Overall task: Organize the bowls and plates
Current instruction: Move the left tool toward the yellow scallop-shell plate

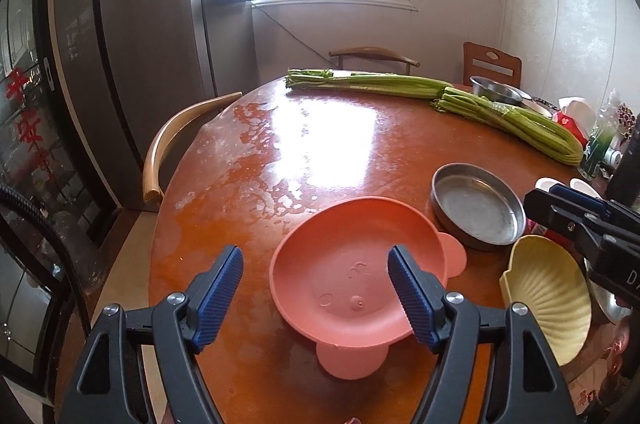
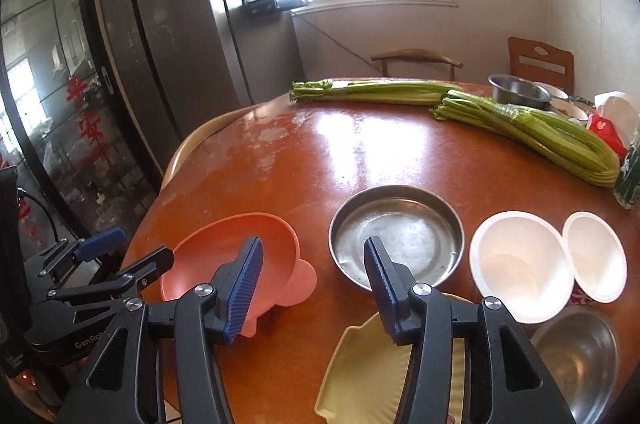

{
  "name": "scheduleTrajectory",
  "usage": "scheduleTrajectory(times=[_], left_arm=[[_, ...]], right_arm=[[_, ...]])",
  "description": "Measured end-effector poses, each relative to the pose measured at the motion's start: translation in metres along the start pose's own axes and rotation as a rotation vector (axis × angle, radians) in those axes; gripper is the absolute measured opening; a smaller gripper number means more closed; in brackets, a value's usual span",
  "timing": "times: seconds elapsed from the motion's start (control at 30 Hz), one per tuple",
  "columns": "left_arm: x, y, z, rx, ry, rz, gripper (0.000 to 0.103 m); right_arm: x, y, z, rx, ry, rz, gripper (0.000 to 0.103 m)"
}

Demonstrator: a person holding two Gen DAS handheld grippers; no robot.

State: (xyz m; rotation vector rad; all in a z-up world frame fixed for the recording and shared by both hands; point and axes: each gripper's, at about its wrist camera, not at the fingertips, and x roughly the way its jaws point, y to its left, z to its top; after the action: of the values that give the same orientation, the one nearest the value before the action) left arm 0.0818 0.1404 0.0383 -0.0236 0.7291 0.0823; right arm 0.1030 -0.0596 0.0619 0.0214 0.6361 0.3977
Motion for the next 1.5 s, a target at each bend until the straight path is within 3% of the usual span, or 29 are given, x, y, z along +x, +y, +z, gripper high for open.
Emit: scheduleTrajectory(times=[0.33, 0.63, 1.03, 1.2, 1.5], left_arm=[[-0.026, -0.053, -0.007, 0.072, -0.026, -0.077, 0.075], [-0.024, -0.097, -0.015, 0.135, 0.005, -0.118, 0.075], [0.004, -0.139, -0.022, 0.25, 0.071, -0.156, 0.075], [0.024, -0.152, -0.022, 0.287, 0.111, -0.156, 0.075], [0.056, -0.171, -0.018, 0.338, 0.16, -0.166, 0.075]], right_arm=[[-0.066, -0.025, -0.014, 0.03, -0.063, -0.054, 0.057], [-0.098, -0.045, -0.04, 0.057, -0.065, -0.091, 0.057], [-0.108, -0.048, -0.105, 0.111, 0.002, -0.092, 0.058], [-0.094, -0.049, -0.128, 0.145, 0.083, -0.081, 0.06], [-0.08, -0.06, -0.138, 0.235, 0.111, -0.106, 0.06]])
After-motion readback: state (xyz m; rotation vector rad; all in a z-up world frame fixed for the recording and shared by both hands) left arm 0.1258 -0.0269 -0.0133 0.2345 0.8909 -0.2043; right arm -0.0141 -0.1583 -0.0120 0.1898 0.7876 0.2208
